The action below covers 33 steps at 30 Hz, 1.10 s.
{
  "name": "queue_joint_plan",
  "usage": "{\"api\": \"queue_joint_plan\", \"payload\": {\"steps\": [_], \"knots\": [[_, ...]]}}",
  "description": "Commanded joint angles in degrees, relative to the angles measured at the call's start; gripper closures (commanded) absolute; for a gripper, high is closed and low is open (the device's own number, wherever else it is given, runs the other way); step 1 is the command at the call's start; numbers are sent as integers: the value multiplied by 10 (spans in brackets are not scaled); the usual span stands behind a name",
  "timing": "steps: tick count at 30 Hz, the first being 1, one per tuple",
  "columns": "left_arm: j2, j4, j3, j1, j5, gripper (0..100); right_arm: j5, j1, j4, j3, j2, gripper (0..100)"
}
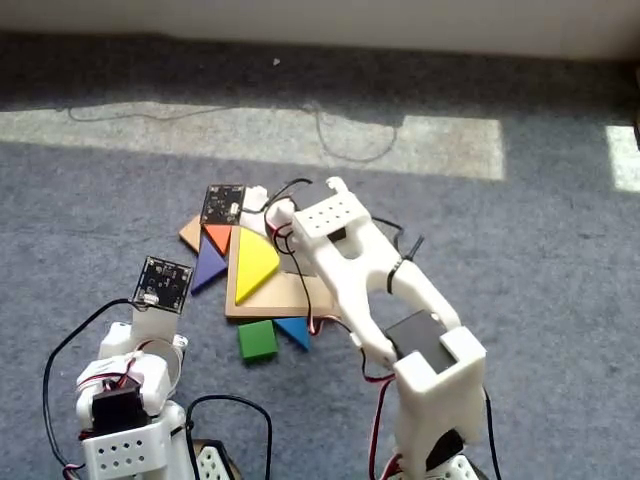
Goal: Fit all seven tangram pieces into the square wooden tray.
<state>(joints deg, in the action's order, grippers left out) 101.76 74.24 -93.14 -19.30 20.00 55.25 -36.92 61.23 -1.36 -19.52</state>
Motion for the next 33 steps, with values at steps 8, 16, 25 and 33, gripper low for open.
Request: {"api": "queue_joint_plan", "payload": {"steps": [8, 16, 25, 33], "knots": [[21, -11, 14, -4, 4, 989, -108, 41, 107, 24, 110, 814], [21, -11, 14, -2, 4, 989, -145, 59, 56, 29, 0, 943], [21, -10, 14, -3, 4, 989, -223, 36, -65, 30, -48, 946], [21, -11, 8, -2, 4, 989, -225, 34, -63, 41, -21, 946]]}}
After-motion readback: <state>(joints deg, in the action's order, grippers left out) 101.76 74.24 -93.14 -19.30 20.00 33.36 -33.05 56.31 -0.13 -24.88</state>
